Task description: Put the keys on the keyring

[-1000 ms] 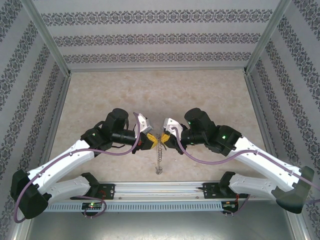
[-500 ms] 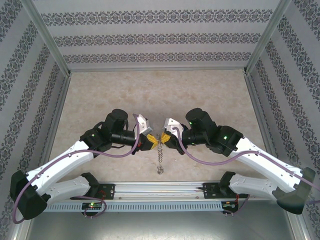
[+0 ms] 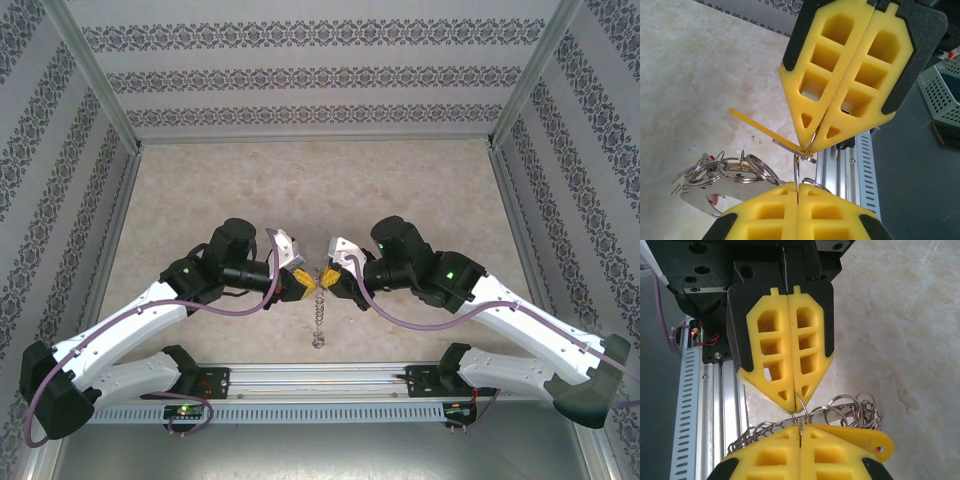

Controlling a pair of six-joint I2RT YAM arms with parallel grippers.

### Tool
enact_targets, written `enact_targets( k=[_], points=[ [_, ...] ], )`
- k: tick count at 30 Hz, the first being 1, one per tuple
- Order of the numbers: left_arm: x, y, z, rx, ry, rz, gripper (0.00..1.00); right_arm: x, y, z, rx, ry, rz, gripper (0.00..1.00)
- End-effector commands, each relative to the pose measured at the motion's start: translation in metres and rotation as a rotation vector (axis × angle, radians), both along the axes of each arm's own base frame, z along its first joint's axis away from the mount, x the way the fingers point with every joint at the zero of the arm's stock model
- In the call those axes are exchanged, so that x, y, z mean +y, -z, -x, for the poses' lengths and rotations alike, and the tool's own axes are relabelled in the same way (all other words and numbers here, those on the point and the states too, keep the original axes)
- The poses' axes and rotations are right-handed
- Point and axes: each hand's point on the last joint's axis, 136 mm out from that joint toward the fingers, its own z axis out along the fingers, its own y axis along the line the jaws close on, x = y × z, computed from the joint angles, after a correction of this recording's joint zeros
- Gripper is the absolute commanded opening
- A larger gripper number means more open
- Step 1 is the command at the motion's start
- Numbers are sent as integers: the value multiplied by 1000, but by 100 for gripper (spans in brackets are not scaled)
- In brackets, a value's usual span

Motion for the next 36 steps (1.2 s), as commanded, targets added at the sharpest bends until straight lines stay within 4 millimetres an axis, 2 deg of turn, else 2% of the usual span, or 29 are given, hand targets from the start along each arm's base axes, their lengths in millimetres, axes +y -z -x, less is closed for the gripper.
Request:
enact_targets(
  k=[1, 14, 20, 31, 36],
  points=[
    [-4, -22, 9, -72, 53, 63, 0, 5, -1, 6, 19, -31, -14, 0],
    [-4, -21, 10, -75, 55, 62, 0, -4, -6, -2, -38, 31, -12, 0],
    [-4, -21, 10, -75, 54, 61, 0, -2, -4, -2, -30, 22, -11, 0],
    [-4, -21, 9, -78, 53, 57, 0, 0, -7, 17, 2, -73, -38, 0],
    [-4, -22, 10, -78, 57, 56, 0, -2, -3, 18, 7, -74, -16, 0]
  ],
)
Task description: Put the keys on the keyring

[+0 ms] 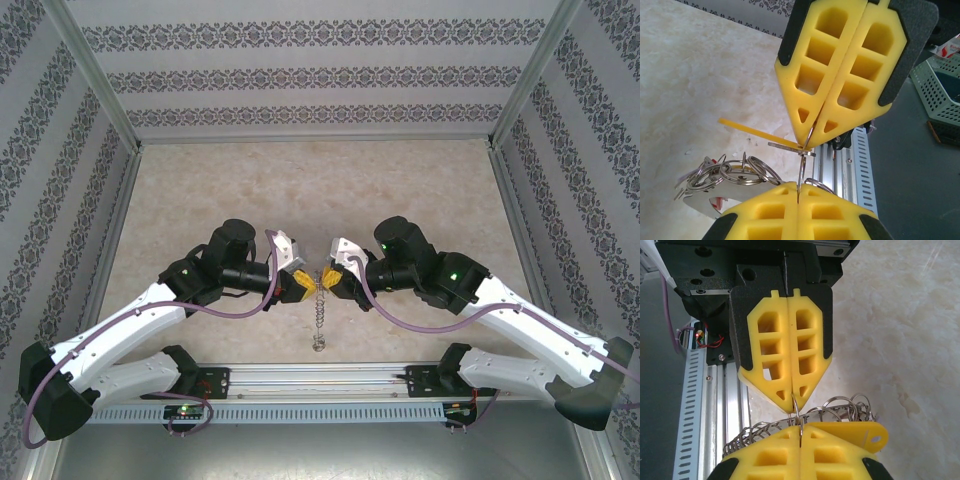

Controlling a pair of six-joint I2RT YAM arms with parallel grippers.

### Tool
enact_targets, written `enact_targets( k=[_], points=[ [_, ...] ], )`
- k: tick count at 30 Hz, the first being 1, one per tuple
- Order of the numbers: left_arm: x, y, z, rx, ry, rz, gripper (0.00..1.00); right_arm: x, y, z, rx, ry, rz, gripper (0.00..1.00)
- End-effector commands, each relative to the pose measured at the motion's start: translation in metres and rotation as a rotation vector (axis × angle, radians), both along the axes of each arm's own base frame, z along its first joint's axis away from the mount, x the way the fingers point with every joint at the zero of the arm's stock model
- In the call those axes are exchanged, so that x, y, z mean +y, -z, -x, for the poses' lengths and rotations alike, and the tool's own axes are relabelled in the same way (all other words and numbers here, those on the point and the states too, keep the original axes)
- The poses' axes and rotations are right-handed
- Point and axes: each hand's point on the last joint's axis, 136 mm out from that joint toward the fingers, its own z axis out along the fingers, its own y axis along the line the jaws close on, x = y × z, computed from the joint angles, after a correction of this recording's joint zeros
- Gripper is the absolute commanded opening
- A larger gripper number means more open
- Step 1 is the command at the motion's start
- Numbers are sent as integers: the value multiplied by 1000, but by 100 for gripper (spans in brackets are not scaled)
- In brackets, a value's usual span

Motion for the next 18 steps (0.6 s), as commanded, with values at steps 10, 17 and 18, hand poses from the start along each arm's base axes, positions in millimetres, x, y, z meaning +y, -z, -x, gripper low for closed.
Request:
enact_targets(
  k=[10, 17, 18],
  points=[
    [-4, -19, 6, -66, 44, 48, 0, 3, 5, 7, 13, -40, 14, 0],
    [-4, -19, 6, -66, 46, 51, 0, 6, 5, 9, 31, -57, 10, 0],
    [-4, -20, 7, -68, 47, 53, 0, 6, 5, 9, 33, -60, 10, 0]
  ],
)
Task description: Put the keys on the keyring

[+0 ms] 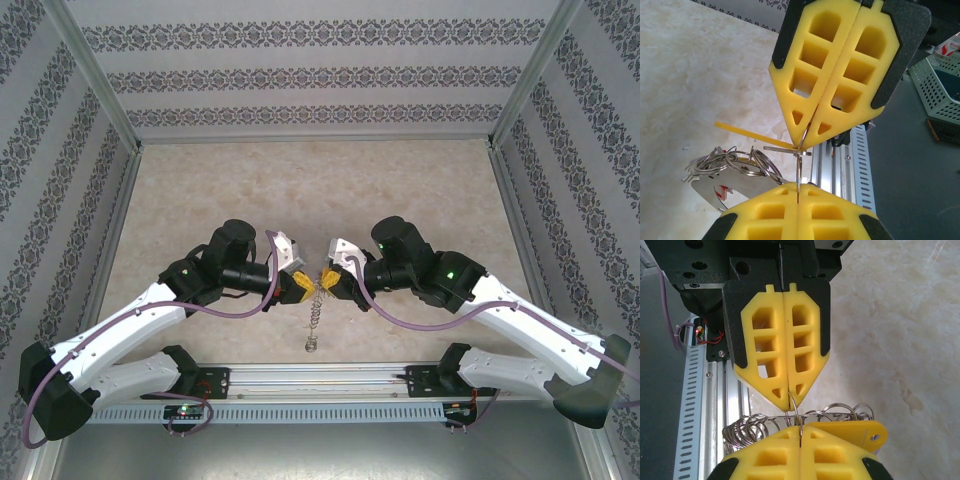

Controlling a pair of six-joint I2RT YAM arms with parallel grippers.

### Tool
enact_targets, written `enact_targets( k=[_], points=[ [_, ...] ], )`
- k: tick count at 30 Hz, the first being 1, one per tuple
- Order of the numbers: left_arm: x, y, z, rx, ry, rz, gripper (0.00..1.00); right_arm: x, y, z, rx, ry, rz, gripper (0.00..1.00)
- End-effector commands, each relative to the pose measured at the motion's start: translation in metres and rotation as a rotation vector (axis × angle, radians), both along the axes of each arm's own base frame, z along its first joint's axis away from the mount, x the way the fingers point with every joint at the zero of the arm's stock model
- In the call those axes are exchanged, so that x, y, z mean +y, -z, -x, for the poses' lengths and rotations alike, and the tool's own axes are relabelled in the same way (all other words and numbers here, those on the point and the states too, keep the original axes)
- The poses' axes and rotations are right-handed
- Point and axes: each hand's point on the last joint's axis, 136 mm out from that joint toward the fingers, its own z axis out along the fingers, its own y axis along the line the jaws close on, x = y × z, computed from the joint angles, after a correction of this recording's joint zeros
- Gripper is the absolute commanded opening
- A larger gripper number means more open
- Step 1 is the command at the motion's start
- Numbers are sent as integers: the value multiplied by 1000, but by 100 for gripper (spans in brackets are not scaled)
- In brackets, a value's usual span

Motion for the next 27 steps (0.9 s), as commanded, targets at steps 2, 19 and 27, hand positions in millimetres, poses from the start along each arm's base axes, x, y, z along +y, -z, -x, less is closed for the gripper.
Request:
enact_targets(
  k=[2, 19, 27],
  points=[
    [-5, -22, 5, -79, 45, 63, 0, 5, -1, 11, 21, -64, -9, 0],
    [-5, -21, 5, -78, 42, 60, 0, 11, 0, 24, 82, -132, -21, 0],
    [-6, -22, 5, -79, 42, 64, 0, 12, -1, 25, 78, -135, -25, 0]
  ],
)
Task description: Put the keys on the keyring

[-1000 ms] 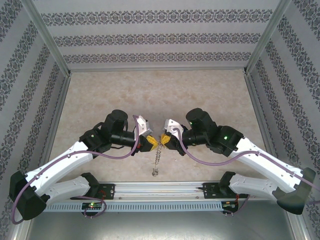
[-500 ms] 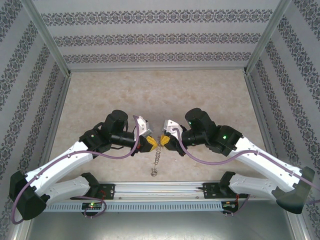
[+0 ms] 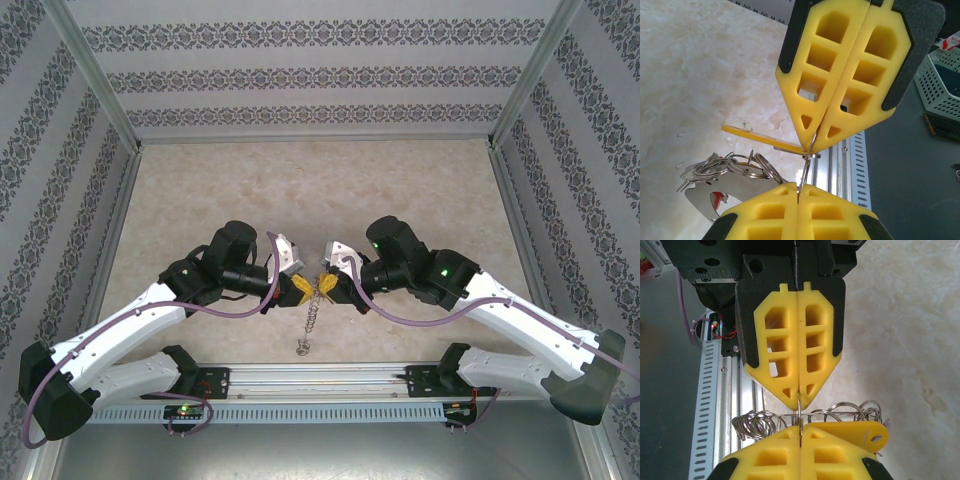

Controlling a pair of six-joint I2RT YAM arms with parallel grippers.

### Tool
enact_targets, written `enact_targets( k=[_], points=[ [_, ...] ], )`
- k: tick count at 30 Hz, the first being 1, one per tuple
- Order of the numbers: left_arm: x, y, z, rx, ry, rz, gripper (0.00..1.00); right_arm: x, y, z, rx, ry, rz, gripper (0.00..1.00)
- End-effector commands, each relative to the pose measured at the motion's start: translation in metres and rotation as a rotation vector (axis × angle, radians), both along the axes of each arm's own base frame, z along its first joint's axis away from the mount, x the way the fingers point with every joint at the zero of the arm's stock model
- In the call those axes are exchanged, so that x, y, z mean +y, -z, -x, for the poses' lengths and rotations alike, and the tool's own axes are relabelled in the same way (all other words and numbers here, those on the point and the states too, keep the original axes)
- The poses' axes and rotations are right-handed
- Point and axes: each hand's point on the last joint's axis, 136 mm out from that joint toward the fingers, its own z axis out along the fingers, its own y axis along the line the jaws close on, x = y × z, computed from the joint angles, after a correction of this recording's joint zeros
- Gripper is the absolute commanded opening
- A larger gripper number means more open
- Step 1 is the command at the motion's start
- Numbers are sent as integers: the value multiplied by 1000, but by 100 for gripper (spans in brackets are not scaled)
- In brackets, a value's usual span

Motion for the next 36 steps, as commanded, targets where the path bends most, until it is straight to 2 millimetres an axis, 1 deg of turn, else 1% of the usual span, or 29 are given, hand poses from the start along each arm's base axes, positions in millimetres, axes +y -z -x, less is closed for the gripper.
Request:
enact_targets(
  k=[1, 11, 17, 22, 36],
  points=[
    [-9, -29, 1, -113, 42, 95, 0, 8, -8, 17, 26, -92, -32, 0],
    [-9, -29, 0, -117, 36, 91, 0, 8, -11, 22, 24, -104, -36, 0],
    [-8, -29, 1, -118, 38, 92, 0, 4, -15, 25, 15, -94, -51, 0],
    [-9, -27, 0, -114, 37, 88, 0, 1, -13, 26, 17, -84, -49, 0],
    [-9, -27, 0, -115, 36, 87, 0, -4, -12, 20, 2, -40, -35, 0]
  ],
)
